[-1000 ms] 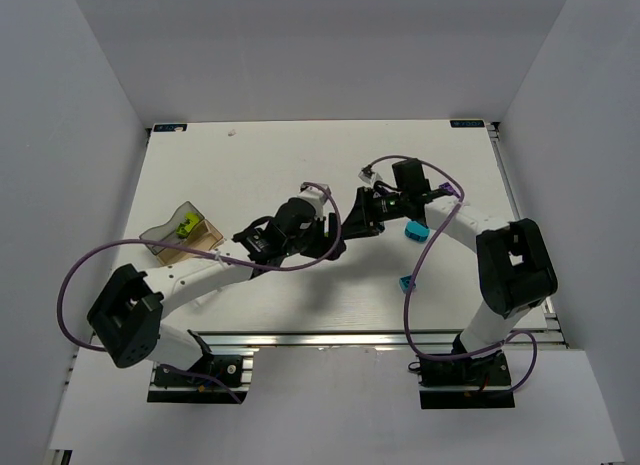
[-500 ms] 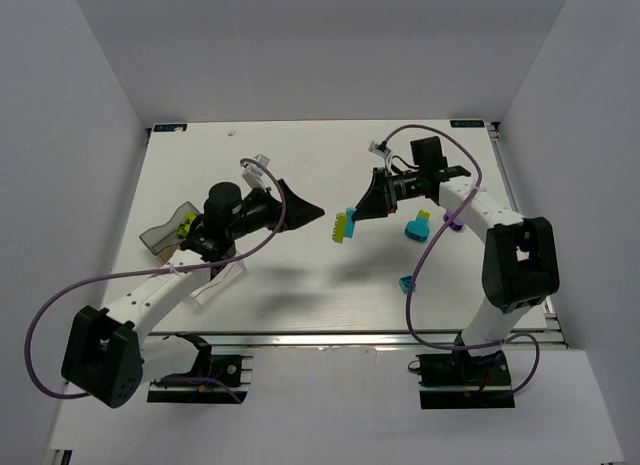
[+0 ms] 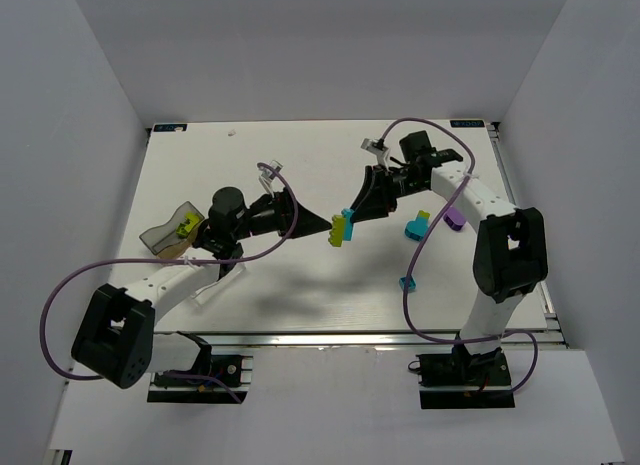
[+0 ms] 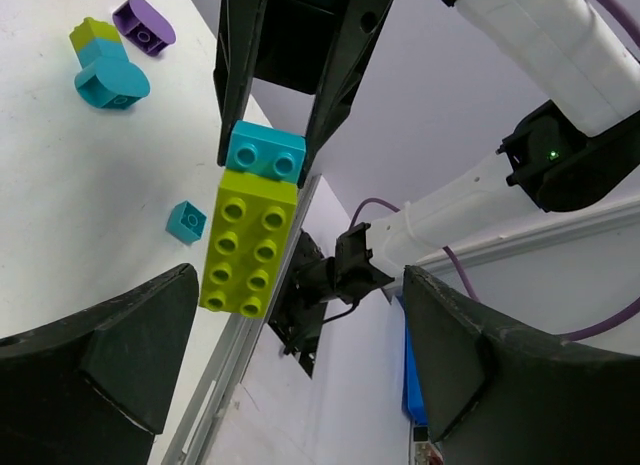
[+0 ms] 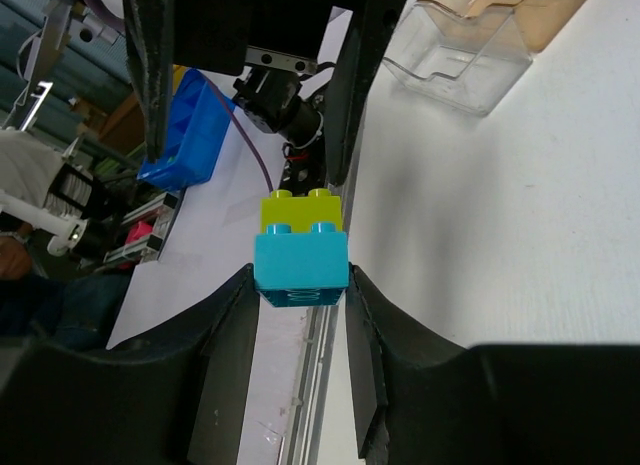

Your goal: Sort the legos into containers by color

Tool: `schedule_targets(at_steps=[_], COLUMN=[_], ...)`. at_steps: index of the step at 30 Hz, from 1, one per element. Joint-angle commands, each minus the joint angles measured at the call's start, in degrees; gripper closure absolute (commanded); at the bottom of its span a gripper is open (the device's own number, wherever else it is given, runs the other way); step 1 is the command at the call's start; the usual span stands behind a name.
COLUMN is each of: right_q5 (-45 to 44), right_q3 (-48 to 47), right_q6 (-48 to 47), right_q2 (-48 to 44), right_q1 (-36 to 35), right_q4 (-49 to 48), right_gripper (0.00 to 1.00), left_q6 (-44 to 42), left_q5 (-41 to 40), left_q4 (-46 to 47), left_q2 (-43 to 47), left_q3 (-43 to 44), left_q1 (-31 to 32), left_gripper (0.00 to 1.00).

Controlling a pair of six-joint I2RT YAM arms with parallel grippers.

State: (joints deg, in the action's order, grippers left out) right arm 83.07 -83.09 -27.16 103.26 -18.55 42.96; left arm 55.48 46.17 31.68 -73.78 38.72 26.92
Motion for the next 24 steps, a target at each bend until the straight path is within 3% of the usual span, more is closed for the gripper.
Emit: schedule_targets(at_steps=[1, 11, 18, 24], right_q5=[4.8, 5.1, 3.8, 3.8], right_q3=[-3.0, -6.4, -7.0, -7.2], right_q6=[-3.7, -5.5, -4.9, -4.7], right_q2=[0.5, 2.2, 3.0, 3.4], right_q1=[-0.8, -1.6, -2.5, -2.5], right_q4=[5.2, 8.6, 8.8, 8.8], right_gripper=[1.0, 1.0, 1.0, 1.0], left_q6=[-2.0, -5.7, -4.3, -3.6], left_q5=[1.9, 0.8, 0.6, 0.9], left_q4=[-0.8, -6.5, -4.1, -3.2], left_q2=[-0.1, -2.3, -3.1, -4.0], left_q3=[1.1, 2.7, 2.6, 2.5], left_q1=[0.1, 1.3, 2.0, 2.5], left_gripper=[0.09, 0.16, 0.2, 0.29])
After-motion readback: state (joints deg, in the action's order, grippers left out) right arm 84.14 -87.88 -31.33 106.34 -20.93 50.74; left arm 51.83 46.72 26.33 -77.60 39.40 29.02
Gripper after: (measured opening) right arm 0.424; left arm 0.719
